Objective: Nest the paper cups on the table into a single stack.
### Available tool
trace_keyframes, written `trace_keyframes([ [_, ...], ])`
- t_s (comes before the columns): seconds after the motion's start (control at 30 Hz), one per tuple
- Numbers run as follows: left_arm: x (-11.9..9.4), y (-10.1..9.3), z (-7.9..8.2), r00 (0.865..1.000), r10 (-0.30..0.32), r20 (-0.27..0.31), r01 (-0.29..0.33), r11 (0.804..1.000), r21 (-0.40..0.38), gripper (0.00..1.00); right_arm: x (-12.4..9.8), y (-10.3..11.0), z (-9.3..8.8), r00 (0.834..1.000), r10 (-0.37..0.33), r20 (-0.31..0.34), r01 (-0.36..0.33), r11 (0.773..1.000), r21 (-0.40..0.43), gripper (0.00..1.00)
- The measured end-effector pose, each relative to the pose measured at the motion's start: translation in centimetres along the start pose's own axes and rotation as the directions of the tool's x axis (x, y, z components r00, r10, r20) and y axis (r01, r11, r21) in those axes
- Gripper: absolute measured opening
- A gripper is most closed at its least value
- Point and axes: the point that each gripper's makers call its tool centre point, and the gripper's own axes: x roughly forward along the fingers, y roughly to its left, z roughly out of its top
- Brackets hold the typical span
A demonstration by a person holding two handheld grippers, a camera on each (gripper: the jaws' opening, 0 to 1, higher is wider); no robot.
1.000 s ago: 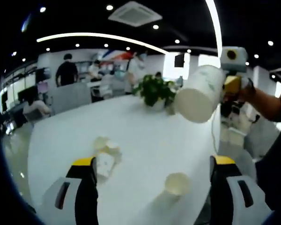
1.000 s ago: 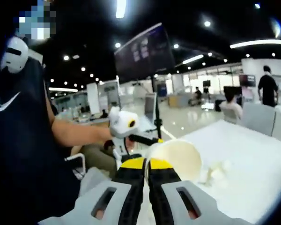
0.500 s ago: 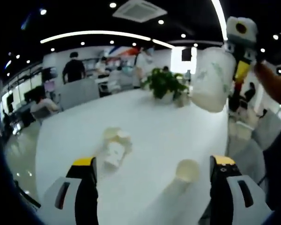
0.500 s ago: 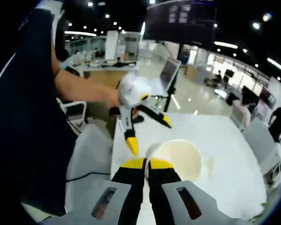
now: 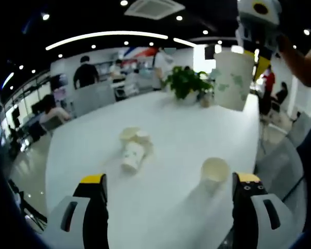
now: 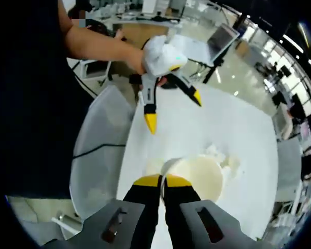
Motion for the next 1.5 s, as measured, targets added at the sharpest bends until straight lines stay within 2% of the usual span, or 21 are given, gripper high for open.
trace_keyframes([
  [0.1,-0.3,0.3,-0.3,1.000,0.020,0.011,-0.020,1.000,-0.017,0.98,0.9,-0.1,-0.3,0.998,-0.005,-0.055,0.004,1.000,-0.026,0.00],
  [0.23,-0.9,0.8,0.2,0.998,0.039,0.048,-0.037,0.999,-0.030,0.98,1.7,-0.2,0.0,0.997,-0.010,-0.078,0.007,0.999,-0.042,0.00],
  [0.43,-1.5,1.0,0.7,0.994,0.039,0.098,-0.032,0.997,-0.072,0.98,2.2,-0.2,1.0,0.999,0.009,-0.037,-0.008,0.999,0.032,0.00],
  [0.57,-1.4,1.1,0.5,0.995,0.040,0.091,-0.035,0.998,-0.061,0.98,2.5,-0.4,0.8,0.999,-0.003,-0.039,0.005,0.998,0.056,0.00],
  [0.7,-1.4,1.5,0.6,0.994,0.045,0.102,-0.039,0.997,-0.065,0.98,2.7,-0.1,1.0,1.000,0.006,-0.021,-0.005,0.997,0.072,0.00],
  [1.17,-0.7,3.6,1.2,0.988,0.071,0.134,-0.058,0.993,-0.102,0.98,4.1,0.1,0.4,1.000,0.001,-0.023,0.002,0.994,0.105,0.00],
  [1.5,-0.4,3.6,-0.2,0.990,0.092,0.109,-0.082,0.993,-0.089,0.98,5.3,0.8,0.0,1.000,-0.001,-0.011,0.002,0.991,0.130,0.00],
])
